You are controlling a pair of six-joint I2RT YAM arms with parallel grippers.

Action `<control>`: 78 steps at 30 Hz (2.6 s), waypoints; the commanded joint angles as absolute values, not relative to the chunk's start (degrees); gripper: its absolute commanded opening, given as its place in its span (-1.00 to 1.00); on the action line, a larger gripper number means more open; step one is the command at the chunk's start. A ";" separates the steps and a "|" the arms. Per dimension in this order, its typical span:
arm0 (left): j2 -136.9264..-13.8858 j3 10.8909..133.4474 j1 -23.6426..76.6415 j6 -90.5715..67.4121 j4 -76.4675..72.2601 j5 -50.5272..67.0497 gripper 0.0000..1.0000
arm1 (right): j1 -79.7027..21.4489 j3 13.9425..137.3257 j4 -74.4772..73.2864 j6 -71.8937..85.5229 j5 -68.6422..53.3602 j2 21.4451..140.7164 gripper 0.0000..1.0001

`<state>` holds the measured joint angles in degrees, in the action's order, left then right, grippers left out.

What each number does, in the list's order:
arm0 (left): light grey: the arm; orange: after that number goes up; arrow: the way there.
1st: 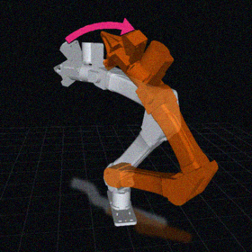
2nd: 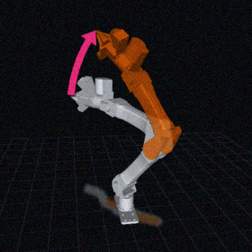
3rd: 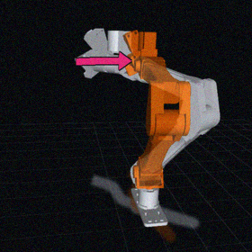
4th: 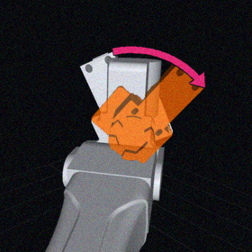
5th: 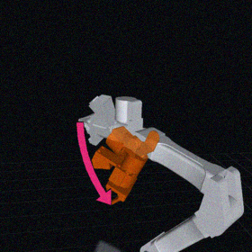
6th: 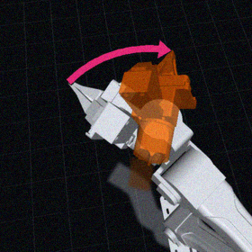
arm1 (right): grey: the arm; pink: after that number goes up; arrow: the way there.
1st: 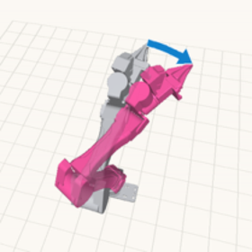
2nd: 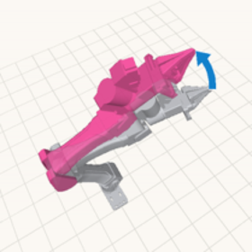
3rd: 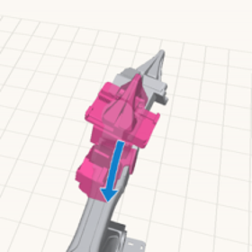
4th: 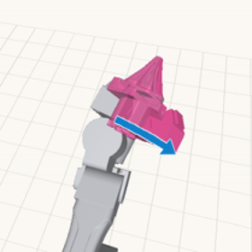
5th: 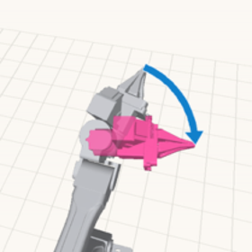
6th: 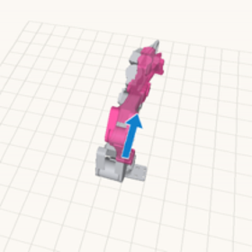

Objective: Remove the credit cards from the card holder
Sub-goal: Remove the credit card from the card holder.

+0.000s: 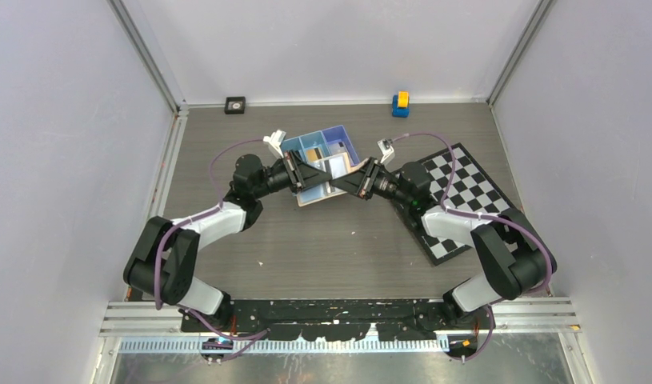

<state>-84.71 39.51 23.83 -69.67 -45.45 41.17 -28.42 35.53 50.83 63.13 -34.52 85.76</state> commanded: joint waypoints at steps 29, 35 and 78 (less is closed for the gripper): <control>-69.75 39.45 23.14 -54.31 -18.42 25.01 0.59 | -28.79 30.99 50.44 56.41 -26.14 71.44 -0.72; -71.85 36.46 22.68 -59.59 -33.01 31.28 0.56 | -28.28 30.77 54.59 59.93 -28.25 72.96 -0.72; -76.03 37.48 22.24 -61.07 -36.31 34.38 -1.00 | -27.03 35.10 39.64 54.52 -27.86 72.33 -0.56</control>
<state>-74.15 34.79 22.48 -59.79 -33.01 31.55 -26.28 31.86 42.17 57.19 -27.57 72.07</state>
